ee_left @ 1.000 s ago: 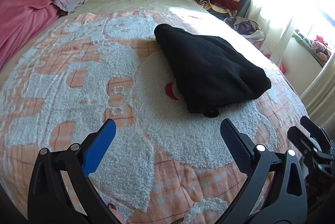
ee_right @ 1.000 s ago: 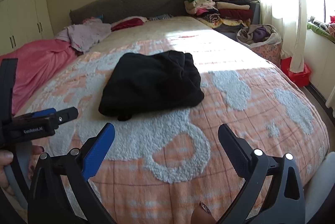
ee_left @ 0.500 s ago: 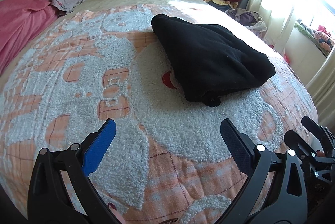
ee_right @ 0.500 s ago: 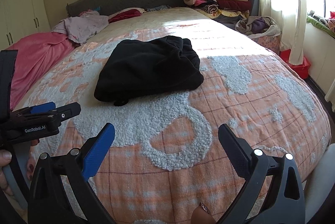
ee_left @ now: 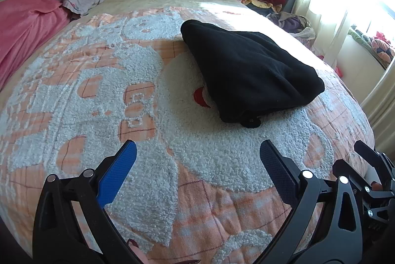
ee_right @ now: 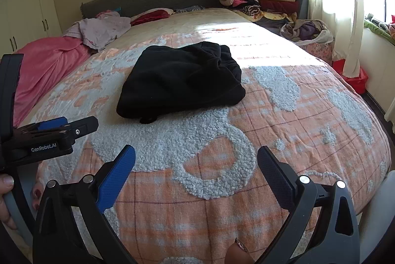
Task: Fold small clothes
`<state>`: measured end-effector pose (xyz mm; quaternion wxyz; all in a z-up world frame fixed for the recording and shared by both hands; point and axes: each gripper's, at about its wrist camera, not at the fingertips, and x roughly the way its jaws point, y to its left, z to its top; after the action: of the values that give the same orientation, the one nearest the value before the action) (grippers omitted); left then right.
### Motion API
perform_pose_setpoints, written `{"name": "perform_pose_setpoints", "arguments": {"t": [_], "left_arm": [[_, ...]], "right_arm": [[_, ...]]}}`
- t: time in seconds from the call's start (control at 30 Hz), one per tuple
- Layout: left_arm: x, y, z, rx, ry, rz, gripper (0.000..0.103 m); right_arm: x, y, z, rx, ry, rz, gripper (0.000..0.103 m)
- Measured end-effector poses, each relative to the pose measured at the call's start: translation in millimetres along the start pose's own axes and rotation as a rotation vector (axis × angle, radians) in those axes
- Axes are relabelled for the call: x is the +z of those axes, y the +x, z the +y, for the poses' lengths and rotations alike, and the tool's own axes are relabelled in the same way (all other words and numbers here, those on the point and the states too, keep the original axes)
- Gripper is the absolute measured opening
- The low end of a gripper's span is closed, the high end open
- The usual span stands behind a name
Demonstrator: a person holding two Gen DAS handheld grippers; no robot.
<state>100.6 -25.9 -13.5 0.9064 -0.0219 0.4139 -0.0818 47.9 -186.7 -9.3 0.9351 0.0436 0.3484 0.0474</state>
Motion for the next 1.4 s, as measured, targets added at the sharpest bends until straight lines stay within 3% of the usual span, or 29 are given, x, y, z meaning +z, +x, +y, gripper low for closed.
{"name": "perform_pose_setpoints", "arguments": {"t": [1.4], "left_arm": [[0.4, -5.3, -2.4, 0.060, 0.010, -0.019, 0.094]], "right_arm": [[3.4, -4.1, 0.2, -0.020, -0.008, -0.011, 0.098]]}}
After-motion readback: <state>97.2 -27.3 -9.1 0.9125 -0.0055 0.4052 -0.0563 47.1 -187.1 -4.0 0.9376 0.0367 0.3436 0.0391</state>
